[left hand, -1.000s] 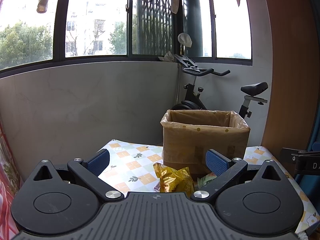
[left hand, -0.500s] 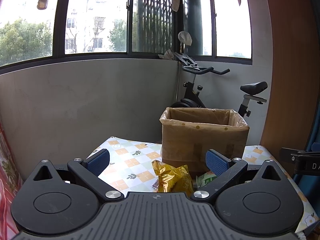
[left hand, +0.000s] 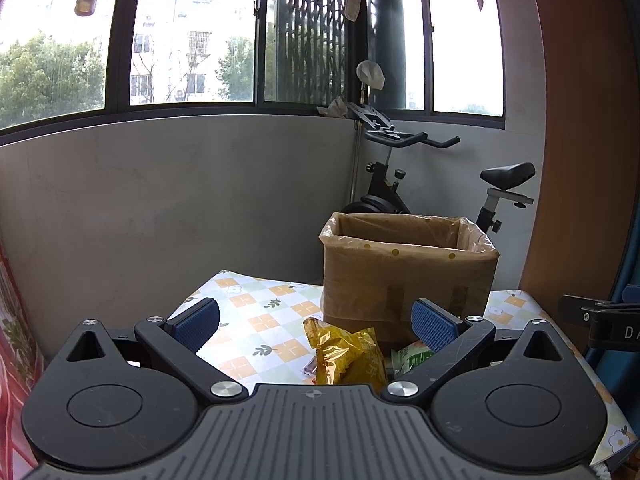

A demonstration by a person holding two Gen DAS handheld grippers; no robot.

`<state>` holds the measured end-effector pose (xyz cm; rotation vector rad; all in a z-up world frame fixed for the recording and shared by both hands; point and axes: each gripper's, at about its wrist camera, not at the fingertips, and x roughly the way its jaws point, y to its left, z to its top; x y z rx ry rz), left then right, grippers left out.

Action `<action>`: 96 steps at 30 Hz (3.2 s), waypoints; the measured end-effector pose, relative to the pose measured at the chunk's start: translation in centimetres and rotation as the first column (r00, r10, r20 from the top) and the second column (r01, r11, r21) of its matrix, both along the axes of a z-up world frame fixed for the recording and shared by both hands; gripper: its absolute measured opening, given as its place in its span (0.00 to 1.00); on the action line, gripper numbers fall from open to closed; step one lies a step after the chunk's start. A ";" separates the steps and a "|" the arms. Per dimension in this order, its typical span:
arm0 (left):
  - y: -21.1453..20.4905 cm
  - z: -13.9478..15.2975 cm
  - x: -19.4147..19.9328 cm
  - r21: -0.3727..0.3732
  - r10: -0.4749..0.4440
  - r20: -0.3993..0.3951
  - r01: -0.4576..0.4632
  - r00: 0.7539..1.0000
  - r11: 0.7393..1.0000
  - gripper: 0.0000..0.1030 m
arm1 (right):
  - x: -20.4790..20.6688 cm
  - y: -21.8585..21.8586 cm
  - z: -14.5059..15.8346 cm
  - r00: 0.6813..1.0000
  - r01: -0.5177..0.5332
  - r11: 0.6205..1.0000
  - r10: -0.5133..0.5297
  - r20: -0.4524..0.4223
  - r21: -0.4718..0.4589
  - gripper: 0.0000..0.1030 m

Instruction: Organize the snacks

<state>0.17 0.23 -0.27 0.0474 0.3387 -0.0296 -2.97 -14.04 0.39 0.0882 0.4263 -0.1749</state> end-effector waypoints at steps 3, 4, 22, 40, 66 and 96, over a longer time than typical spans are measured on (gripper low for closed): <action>0.0 0.0 0.0 0.001 -0.001 -0.001 0.001 1.000 1.000 1.00 | 0.0 0.0 0.0 1.000 -0.001 1.000 0.001 0.000 0.000 1.00; 0.0 0.0 0.0 0.001 -0.001 -0.001 0.001 1.000 1.000 1.00 | 0.0 0.0 0.0 1.000 -0.001 1.000 0.001 0.000 0.000 1.00; 1.6 -1.5 2.1 0.016 0.064 -0.032 -0.063 0.997 0.998 1.00 | 0.1 -1.8 -2.0 0.995 -0.047 0.997 0.042 0.093 0.054 1.00; 1.2 -13.1 7.8 -0.063 -0.075 -0.223 0.062 0.972 0.996 0.98 | 4.7 -1.1 -13.5 0.992 -0.091 0.996 0.091 -0.089 0.003 1.00; 0.7 -18.2 9.9 -0.113 -0.094 -0.356 0.057 0.930 0.992 0.95 | 8.2 2.9 -22.9 0.912 -0.309 0.900 0.190 -0.363 -0.307 0.90; -1.0 -21.7 13.0 -0.324 -0.268 -0.378 0.145 0.886 0.935 0.75 | 7.8 -1.0 -21.3 0.947 -0.194 0.981 0.190 -0.258 0.007 0.67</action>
